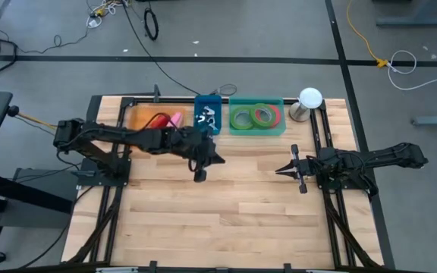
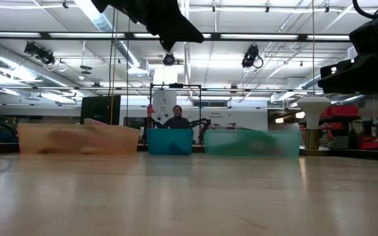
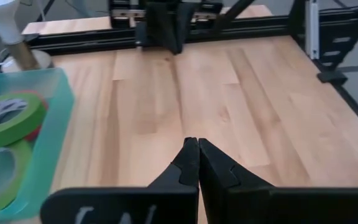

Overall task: Pick and place Stapler, Stapler remover, tape
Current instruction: Return to Home Position

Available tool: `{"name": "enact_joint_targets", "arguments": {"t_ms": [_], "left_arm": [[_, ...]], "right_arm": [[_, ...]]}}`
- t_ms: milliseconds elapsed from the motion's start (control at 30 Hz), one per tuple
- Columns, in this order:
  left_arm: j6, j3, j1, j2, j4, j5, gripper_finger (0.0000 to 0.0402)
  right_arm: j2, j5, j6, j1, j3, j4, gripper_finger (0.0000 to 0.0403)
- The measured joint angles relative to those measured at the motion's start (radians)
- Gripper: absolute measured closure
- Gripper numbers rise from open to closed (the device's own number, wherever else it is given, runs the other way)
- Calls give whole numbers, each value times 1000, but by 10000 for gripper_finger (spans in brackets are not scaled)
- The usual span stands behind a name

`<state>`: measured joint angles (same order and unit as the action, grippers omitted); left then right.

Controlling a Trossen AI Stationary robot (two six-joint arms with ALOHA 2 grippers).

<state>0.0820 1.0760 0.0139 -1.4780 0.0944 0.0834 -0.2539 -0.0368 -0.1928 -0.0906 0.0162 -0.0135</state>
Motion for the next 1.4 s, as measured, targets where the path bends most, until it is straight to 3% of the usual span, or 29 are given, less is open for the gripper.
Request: {"name": "enact_joint_targets", "arguments": {"t_ms": [167,533,1067,1233,1400], "left_arm": [[1,-11,-37,0,-23,-1,401],[-26,-224,-98,57,-146,4,401],[-26,-593,-84,327,-471,-17,401],[-78,-705,-67,423,-535,37,401],[-124,-815,-67,488,-712,79,401]], "right_arm": [[0,0,0,0,0,0,378],[0,1,0,0,0,-1,378],[0,2,0,0,0,-19,378],[0,2,0,0,0,-19,378],[0,2,0,0,0,-21,378]]}}
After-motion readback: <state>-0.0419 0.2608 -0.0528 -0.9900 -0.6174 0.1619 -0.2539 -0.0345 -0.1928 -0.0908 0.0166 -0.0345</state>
